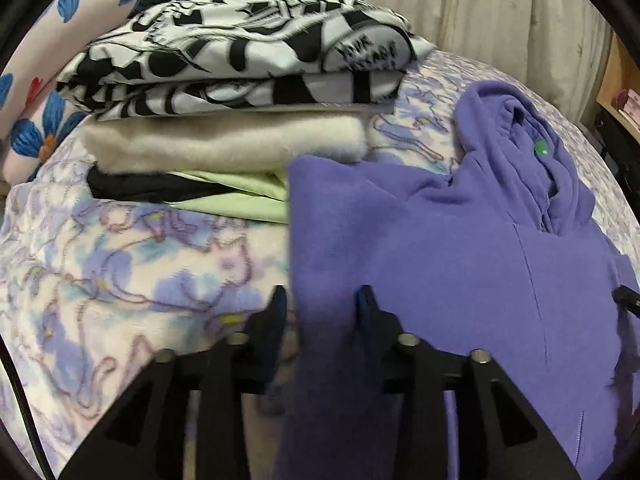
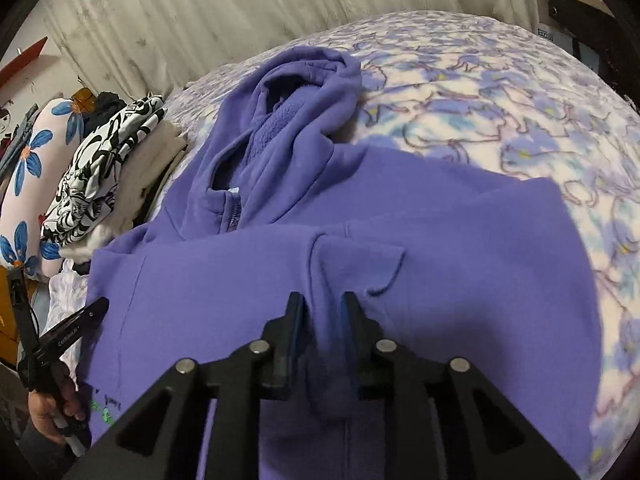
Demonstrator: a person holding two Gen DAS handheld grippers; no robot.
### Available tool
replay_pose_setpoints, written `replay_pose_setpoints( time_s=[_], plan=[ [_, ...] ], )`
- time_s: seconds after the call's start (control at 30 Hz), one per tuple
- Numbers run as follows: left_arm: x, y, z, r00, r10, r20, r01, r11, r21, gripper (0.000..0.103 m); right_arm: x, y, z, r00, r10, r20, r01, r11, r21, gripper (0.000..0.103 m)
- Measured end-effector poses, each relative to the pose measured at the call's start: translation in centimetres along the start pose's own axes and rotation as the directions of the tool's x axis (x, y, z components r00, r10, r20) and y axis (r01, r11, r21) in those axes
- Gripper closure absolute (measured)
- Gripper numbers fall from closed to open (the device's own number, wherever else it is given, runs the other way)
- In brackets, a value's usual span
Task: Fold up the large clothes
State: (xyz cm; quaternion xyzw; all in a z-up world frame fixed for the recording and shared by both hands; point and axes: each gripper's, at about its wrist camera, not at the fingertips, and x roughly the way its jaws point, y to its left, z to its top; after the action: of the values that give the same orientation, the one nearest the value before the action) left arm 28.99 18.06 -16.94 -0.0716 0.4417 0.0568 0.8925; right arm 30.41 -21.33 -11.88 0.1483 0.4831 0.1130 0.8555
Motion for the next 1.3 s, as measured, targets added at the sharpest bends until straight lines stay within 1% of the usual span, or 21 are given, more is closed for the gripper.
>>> replay_pose_setpoints(
  time_s=[0.07, 0.1, 0.17, 0.23, 0.27, 0.33, 0.4, 0.47, 0.57, 0.67, 0.73, 0.8, 0.9, 0.93, 0.97, 1.0, 1.03, 1.1, 1.13, 1.2, 1.3],
  plan=[
    [-0.9, 0.2, 0.3, 1.000, 0.001, 0.007, -0.001, 1.000, 0.010, 0.063, -1.6, 0.2, -0.1, 0.999, -0.006, 0.037, 0.007, 1.000, -0.011, 0.064],
    [-1.4, 0.0, 0.3, 1.000, 0.007, 0.016, -0.008, 1.000, 0.023, 0.062, -2.6, 0.5, -0.1, 0.998, -0.008, 0.058, 0.010, 1.000, -0.026, 0.064],
    [-3.1, -1.2, 0.1, 0.999, 0.019, 0.026, -0.021, 0.995, 0.099, 0.055, -3.9, 1.2, -0.3, 0.997, -0.001, 0.078, 0.005, 0.999, -0.049, 0.063],
    [-4.4, -2.5, -0.2, 1.000, -0.011, 0.021, 0.007, 0.990, 0.141, 0.055, -4.4, 2.4, -0.8, 0.997, 0.011, 0.080, -0.005, 0.997, -0.081, 0.063],
    [-5.2, -3.3, -0.3, 0.999, -0.042, 0.021, 0.038, 0.988, 0.151, 0.055, -4.5, 2.9, -0.9, 0.997, 0.017, 0.080, -0.009, 0.995, -0.097, 0.063],
    [-6.2, -4.4, -0.4, 0.996, -0.089, 0.000, 0.088, 0.987, 0.132, 0.055, -4.4, 5.1, -1.4, 0.996, 0.032, 0.082, -0.019, 0.988, -0.155, 0.063],
    [-6.6, -5.5, -0.4, 0.989, -0.144, -0.038, 0.147, 0.987, 0.071, 0.055, -4.0, 6.8, -1.9, 0.996, 0.056, 0.076, -0.041, 0.982, -0.185, 0.063],
    [-6.3, -6.8, -0.5, 0.986, -0.166, -0.023, 0.167, 0.984, 0.055, 0.055, -3.2, 8.4, -2.3, 0.994, 0.086, 0.068, -0.070, 0.976, -0.204, 0.063],
    [-4.9, -8.2, -1.3, 0.993, -0.122, 0.001, 0.122, 0.992, 0.039, 0.055, -1.2, 10.2, -2.8, 0.994, 0.105, 0.035, -0.096, 0.973, -0.210, 0.063],
    [-2.5, -8.4, -2.5, 0.995, -0.093, -0.037, 0.093, 0.996, -0.001, 0.055, 1.2, 10.9, -3.8, 0.995, 0.099, -0.019, -0.100, 0.970, -0.221, 0.063],
    [-1.2, -8.0, -3.2, 0.994, -0.093, -0.056, 0.093, 0.996, -0.016, 0.054, 2.4, 10.4, -4.4, 0.998, 0.050, -0.038, -0.057, 0.969, -0.241, 0.064],
    [-1.1, -7.8, -3.6, 0.995, -0.098, -0.025, 0.098, 0.995, 0.008, 0.048, 2.3, 9.1, -4.5, 0.999, 0.039, -0.025, -0.044, 0.971, -0.236, 0.066],
    [-1.1, -6.9, -3.5, 0.994, -0.111, -0.016, 0.111, 0.993, 0.027, 0.047, 1.1, 5.5, -3.9, 1.000, -0.026, 0.008, 0.027, 0.982, -0.186, 0.072],
    [-1.1, -6.6, -3.5, 0.993, -0.113, -0.015, 0.113, 0.993, 0.024, 0.047, 0.7, 3.9, -3.7, 1.000, -0.022, 0.009, 0.023, 0.987, -0.156, 0.076],
    [-1.0, -6.0, -3.5, 0.993, -0.117, -0.012, 0.117, 0.993, 0.018, 0.047, 0.3, 2.4, -3.6, 1.000, -0.005, 0.004, 0.005, 0.992, -0.129, 0.086],
    [-1.0, -5.5, -3.4, 0.992, -0.128, -0.011, 0.128, 0.992, 0.012, 0.047, 0.1, 1.7, -3.6, 1.000, 0.006, -0.003, -0.006, 0.994, -0.113, 0.099],
    [-1.0, -5.1, -3.5, 0.990, -0.139, -0.010, 0.139, 0.990, 0.007, 0.047, -0.3, 0.9, -3.7, 1.000, 0.023, -0.010, -0.024, 0.995, -0.096, 0.102],
    [-1.2, -4.9, -3.5, 0.990, -0.143, -0.008, 0.143, 0.990, 0.009, 0.047, -1.0, 0.8, -3.9, 0.999, 0.033, -0.007, -0.034, 0.995, -0.094, 0.102],
    [-1.3, -5.0, -3.5, 0.991, -0.132, -0.010, 0.132, 0.991, 0.019, 0.047, -1.4, 1.0, -4.0, 1.000, 0.020, -0.002, -0.020, 0.994, -0.104, 0.102],
    [-1.6, -5.3, -3.6, 0.994, -0.110, -0.017, 0.111, 0.993, 0.037, 0.047, -2.0, 1.4, -4.3, 0.999, -0.035, 0.009, 0.036, 0.993, -0.108, 0.089],
    [-2.8, -5.3, -3.8, 0.995, -0.097, -0.035, 0.098, 0.994, 0.039, 0.047, -3.2, 1.3, -4.8, 1.000, -0.022, 0.007, 0.023, 0.996, -0.081, 0.080]
  ],
)
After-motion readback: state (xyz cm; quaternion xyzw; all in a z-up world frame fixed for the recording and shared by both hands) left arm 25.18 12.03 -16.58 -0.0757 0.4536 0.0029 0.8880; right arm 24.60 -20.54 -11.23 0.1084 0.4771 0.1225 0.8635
